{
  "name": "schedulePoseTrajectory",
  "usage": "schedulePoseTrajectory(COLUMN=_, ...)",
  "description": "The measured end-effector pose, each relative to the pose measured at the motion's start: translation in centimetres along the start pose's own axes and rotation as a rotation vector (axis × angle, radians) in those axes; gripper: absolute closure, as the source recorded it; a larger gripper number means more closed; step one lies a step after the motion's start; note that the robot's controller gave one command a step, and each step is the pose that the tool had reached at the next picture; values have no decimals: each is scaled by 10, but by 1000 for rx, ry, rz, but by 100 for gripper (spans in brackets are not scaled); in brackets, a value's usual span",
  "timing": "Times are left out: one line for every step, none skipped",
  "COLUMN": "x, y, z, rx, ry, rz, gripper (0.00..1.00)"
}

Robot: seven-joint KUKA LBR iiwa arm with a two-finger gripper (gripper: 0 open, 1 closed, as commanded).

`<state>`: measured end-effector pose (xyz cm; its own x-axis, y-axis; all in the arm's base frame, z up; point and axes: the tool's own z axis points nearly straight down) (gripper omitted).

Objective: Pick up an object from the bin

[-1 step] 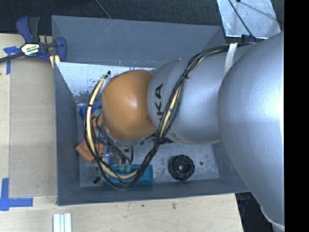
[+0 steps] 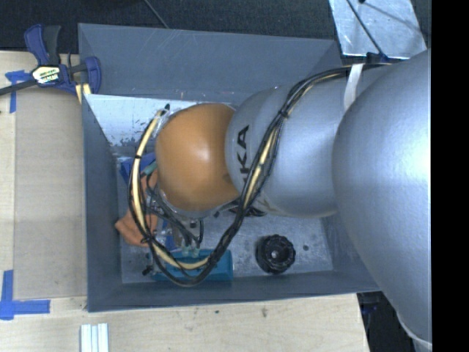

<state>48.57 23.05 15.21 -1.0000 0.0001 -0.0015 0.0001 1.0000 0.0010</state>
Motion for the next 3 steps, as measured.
schedulePoseTrajectory(x=-31, y=6, z=81, rx=-2, ry=-3, rz=-122, gripper=100)
schedulePoseTrajectory(x=-31, y=6, z=81, rx=-2, ry=-3, rz=-122, gripper=100)
schedulePoseTrajectory(x=-24, y=13, z=-118, rx=1, ry=1, rz=-167, gripper=100)
